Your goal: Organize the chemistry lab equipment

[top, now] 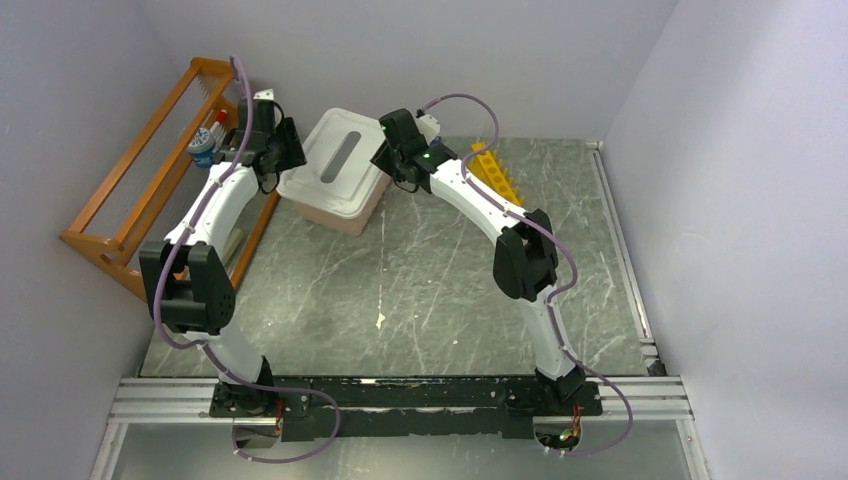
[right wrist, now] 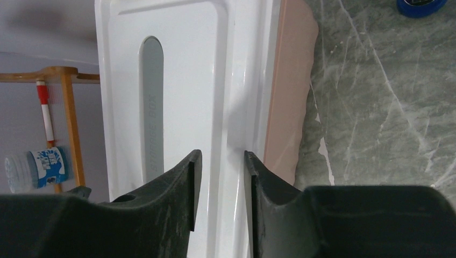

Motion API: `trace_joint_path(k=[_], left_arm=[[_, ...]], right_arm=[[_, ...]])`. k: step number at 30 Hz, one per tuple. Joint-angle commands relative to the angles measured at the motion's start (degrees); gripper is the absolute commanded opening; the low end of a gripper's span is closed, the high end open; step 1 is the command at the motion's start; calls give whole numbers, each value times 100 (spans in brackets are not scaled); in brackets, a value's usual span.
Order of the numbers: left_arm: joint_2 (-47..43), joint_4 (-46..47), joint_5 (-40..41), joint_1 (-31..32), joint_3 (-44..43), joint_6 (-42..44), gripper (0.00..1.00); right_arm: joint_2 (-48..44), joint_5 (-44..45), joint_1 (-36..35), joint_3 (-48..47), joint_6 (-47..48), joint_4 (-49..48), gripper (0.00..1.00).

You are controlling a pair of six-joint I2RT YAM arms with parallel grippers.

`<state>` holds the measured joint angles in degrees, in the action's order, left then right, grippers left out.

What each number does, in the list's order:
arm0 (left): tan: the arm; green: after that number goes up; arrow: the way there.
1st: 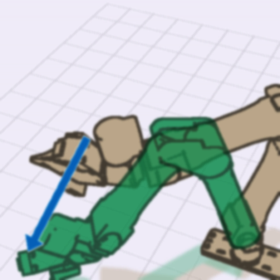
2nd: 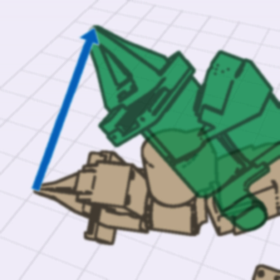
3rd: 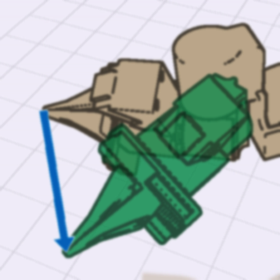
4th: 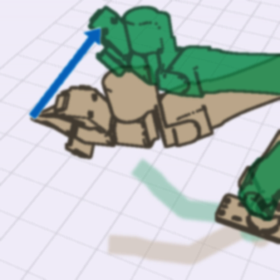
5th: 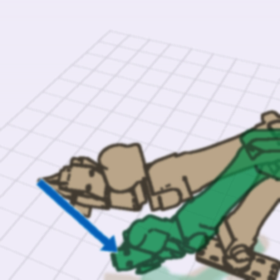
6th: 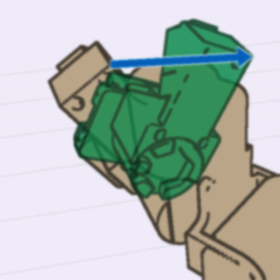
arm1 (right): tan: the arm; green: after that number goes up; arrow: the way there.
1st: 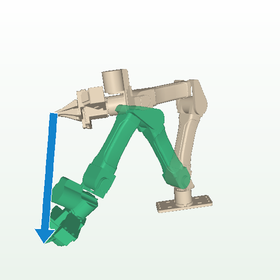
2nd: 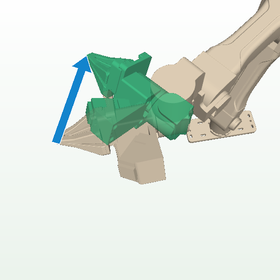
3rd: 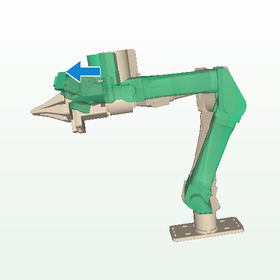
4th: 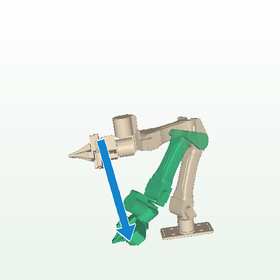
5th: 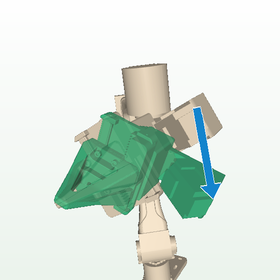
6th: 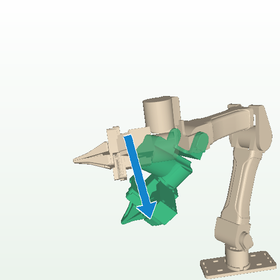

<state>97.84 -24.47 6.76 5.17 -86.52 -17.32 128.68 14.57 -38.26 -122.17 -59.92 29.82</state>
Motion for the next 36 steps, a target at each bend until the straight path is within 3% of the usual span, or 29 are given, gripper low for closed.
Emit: trace_joint_path(k=[1, 11, 22, 29, 36], left_arm=[[37, 38, -358, -42, -303, 85, 63], [-777, -363, -88, -153, 24, -67, 83], [-1473, -409, -1217, -318, 1350, -492, 96], [-1566, 400, -1859, -504, 2069, -925, 97], [-1333, 735, -2125, -508, 2188, -975, 89]], right_arm=[[-411, -32, 11, 230, 444, -385, 43], [-587, -411, 85, 375, 1261, -469, 52], [-1040, -238, 104, 705, 2098, -390, 63], [-777, -420, 104, 515, 2179, -282, 65], [-566, -580, 103, 452, 2010, -405, 64]])
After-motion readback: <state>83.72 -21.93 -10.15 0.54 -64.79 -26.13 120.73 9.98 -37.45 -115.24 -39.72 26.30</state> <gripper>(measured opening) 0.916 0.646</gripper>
